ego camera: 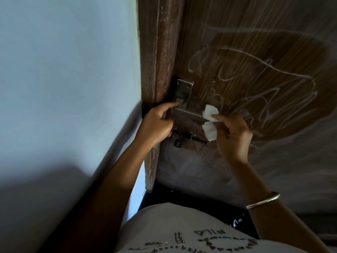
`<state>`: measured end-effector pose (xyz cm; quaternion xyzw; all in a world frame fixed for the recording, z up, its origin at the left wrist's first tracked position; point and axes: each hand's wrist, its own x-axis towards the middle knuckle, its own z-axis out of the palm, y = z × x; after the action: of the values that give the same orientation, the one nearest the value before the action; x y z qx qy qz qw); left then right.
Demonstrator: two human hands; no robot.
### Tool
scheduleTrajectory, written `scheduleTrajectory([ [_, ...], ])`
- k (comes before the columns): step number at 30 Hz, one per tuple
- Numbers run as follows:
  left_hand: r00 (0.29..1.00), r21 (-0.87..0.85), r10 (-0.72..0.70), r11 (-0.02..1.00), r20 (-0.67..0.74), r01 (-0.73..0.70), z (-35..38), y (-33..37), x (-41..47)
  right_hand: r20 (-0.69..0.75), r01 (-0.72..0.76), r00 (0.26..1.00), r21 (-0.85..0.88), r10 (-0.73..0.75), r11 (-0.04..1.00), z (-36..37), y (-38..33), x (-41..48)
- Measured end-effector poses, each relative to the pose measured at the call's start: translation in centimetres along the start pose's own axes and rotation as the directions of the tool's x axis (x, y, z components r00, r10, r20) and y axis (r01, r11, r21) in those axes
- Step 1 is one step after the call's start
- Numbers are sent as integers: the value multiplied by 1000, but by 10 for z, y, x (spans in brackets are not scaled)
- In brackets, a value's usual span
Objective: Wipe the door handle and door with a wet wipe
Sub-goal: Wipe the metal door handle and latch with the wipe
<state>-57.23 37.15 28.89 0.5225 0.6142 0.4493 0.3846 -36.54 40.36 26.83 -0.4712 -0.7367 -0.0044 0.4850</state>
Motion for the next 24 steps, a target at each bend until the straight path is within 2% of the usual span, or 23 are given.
scheduleTrajectory([
  [1, 1000, 0, 7, 1000, -3, -7, 1, 0, 0, 3, -218, 976, 126, 220, 968, -2, 0, -1],
  [2, 1000, 3, 8, 1000, -5, -8, 1, 1, -1, 35, -424, 902, 254, 430, 869, -2, -1, -3],
  [3, 1000, 8, 8, 1000, -7, -8, 2, 1, -1, 92, -574, 805, 370, 586, 731, -1, -2, -4],
  [5, 1000, 12, 4, 1000, -7, -4, 2, 1, -2, 253, -723, 624, 547, 739, 423, 1, -4, -5],
  [7, 1000, 24, 6, 1000, -4, -6, 2, 2, -3, 447, -730, 495, 679, 745, 78, 4, -10, -7],
  [8, 1000, 33, 8, 999, -5, -8, 2, 2, -3, 530, -703, 457, 707, 714, -75, 6, -12, -9],
  [10, 1000, 42, 7, 999, -8, -7, 3, 3, -4, 650, -638, 417, 707, 636, -305, 8, -15, -12],
  [11, 1000, 44, 6, 999, -7, -6, 3, 4, -4, 692, -609, 406, 692, 597, -387, 10, -16, -12],
  [13, 1000, 50, 5, 999, -3, -5, 4, 5, -3, 735, -577, 414, 668, 536, -470, 15, -16, -9],
  [15, 1000, 49, 1, 999, 4, -1, 4, 5, -4, 746, -570, 453, 663, 488, -485, 20, -16, -4],
  [17, 1000, 44, 0, 999, 14, -1, 3, 5, -6, 750, -582, 470, 659, 465, -476, 24, -15, -2],
  [21, 999, 40, -10, 999, 35, 9, 2, 3, -6, 757, -611, 453, 648, 471, -454, 27, -7, -8],
  [24, 999, 27, -15, 1000, 35, 14, 3, 3, -4, 754, -661, 437, 639, 491, -393, 30, -6, -8],
])
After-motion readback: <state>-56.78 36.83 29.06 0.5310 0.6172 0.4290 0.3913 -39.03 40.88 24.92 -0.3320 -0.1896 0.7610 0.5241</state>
